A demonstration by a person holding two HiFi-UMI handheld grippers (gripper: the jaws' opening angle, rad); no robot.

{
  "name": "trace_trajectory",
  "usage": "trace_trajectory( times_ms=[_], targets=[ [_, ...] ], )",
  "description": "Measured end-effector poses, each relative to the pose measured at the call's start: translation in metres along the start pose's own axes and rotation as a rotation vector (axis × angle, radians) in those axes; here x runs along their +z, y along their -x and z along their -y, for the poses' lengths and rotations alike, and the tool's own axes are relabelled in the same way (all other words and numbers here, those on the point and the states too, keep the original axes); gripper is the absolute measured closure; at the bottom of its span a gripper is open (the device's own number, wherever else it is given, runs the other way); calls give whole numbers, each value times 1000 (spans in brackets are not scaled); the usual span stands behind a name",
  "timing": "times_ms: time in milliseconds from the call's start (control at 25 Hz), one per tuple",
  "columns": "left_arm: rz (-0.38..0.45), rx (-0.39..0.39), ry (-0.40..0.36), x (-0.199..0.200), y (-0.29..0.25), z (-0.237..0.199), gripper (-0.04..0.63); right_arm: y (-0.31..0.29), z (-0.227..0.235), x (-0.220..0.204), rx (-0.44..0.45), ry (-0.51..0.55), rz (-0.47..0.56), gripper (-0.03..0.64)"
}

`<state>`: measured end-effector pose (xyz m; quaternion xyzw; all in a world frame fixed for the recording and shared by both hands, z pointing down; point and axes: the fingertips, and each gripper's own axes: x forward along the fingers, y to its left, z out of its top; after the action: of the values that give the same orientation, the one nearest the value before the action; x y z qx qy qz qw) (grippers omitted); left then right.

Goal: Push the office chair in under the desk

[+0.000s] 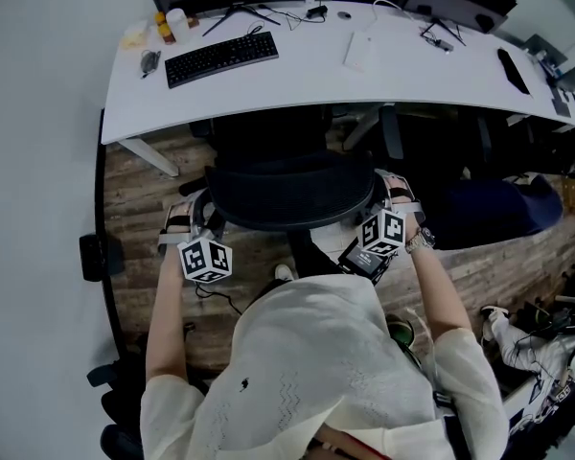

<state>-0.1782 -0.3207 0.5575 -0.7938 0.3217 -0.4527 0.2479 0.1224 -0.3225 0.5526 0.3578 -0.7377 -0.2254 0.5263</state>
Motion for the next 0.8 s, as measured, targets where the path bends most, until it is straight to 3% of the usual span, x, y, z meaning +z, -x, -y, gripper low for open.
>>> trace_trajectory(
  times_ms=[800],
  targets=[
    [-7, 11, 10, -9, -29, -32, 388, -35, 28, 8, 3, 12, 21, 408]
  ],
)
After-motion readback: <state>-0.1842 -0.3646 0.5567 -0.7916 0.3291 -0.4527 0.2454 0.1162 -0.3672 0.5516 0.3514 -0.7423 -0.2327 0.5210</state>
